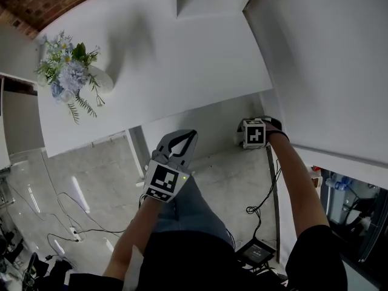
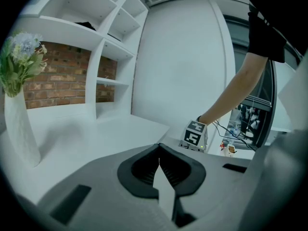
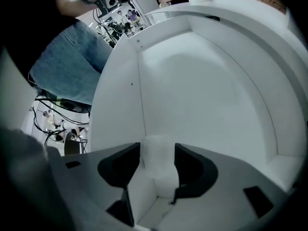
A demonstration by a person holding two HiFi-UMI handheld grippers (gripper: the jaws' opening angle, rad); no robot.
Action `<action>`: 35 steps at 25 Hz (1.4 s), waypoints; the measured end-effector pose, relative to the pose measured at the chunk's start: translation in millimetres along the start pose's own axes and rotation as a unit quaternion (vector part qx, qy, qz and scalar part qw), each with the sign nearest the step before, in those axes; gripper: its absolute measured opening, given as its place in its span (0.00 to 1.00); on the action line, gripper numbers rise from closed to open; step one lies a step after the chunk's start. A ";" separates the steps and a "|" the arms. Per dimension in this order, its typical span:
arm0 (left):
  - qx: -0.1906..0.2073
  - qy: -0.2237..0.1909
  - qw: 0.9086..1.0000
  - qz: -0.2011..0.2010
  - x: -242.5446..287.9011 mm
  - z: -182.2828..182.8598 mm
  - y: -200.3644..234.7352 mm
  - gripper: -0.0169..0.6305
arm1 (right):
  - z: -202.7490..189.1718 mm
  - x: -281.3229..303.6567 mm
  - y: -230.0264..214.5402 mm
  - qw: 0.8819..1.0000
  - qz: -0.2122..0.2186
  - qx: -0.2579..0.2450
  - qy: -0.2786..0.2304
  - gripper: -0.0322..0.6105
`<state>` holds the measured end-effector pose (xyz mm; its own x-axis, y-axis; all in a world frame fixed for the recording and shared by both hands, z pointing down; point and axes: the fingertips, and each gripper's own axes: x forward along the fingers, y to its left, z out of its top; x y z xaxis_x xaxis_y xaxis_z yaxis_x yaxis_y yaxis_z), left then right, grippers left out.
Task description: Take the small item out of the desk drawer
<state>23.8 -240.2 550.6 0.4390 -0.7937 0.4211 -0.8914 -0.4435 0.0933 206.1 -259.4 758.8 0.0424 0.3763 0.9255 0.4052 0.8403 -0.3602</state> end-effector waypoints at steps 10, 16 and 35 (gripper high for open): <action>0.003 0.008 1.000 0.002 0.4 -3.3 1.3 0.04 | -2.7 21.2 -2.3 0.999 0.034 0.007 0.028 0.31; 0.004 0.010 1.000 0.002 1.4 -3.5 -1.0 0.04 | -3.4 22.6 -0.9 0.999 0.043 0.010 0.020 0.29; 0.032 -0.016 0.999 -0.005 5.3 28.5 10.3 0.04 | 35.4 -67.7 -1.5 0.985 -0.072 0.075 -0.136 0.28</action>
<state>20.1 -260.9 528.1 0.4519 -0.8019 0.3908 -0.8786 -0.4760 0.0392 170.2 -272.4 692.6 -0.2612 0.3226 0.9098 0.2483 0.9332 -0.2596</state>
